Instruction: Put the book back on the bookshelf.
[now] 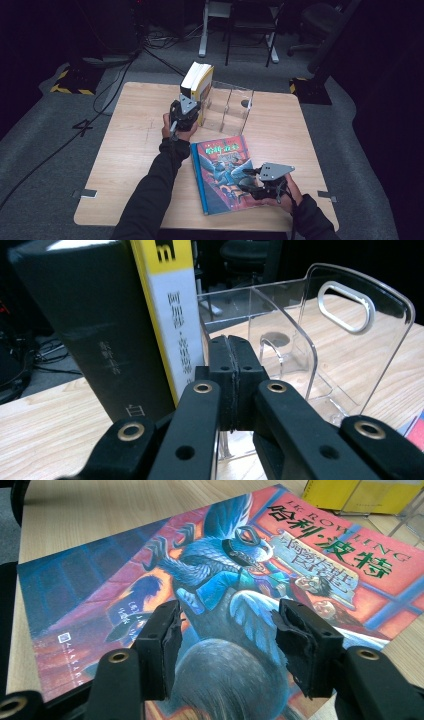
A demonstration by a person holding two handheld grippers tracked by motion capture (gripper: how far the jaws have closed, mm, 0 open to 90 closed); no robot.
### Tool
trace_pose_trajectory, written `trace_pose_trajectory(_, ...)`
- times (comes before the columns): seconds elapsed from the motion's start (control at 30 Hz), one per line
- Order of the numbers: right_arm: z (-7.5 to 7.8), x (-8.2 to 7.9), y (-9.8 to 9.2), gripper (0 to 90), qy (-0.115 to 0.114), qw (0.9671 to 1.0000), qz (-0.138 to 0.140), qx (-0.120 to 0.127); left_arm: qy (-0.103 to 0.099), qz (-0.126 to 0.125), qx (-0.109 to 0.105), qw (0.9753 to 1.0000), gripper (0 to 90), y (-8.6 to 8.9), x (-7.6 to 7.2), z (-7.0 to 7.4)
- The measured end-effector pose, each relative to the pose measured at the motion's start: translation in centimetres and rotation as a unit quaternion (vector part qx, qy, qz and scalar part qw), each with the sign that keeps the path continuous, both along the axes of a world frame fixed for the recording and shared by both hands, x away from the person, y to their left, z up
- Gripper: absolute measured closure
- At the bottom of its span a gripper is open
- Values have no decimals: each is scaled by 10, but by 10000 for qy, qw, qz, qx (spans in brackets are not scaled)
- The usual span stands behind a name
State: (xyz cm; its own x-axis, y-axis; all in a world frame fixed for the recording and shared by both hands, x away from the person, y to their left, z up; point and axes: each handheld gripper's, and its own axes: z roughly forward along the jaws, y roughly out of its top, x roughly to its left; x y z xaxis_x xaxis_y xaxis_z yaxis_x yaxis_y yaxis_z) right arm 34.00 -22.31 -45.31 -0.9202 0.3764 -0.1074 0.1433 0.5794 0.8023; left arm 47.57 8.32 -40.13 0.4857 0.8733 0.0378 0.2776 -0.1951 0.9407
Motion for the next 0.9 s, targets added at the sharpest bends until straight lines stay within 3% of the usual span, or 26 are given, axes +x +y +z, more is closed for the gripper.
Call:
trace_pose_trajectory(0.17, 0, 0, 1, 444, 10, 10000, 18, -7, 20, -114, -85, 9999, 874, 8, -7, -5)
trace_pose_trajectory(0.33, 0, 0, 1, 444, -1, 10000, -12, -26, 71, -411, 224, 9989, 810, 16, -24, -11)
trace_pose_trajectory(0.5, 1, 0, -1, 437, 30, 9999, -94, -49, 262, -636, 349, 9970, 748, 27, -42, -23)
trace_pose_trajectory(0.73, 2, -1, -7, 386, 112, 9997, -187, -91, 546, -1006, 711, 9909, 621, 31, -69, -43)
trace_pose_trajectory(0.9, 0, -2, -11, 339, 229, 9993, -269, -106, 726, -1259, 930, 9850, 549, 37, -91, -59)
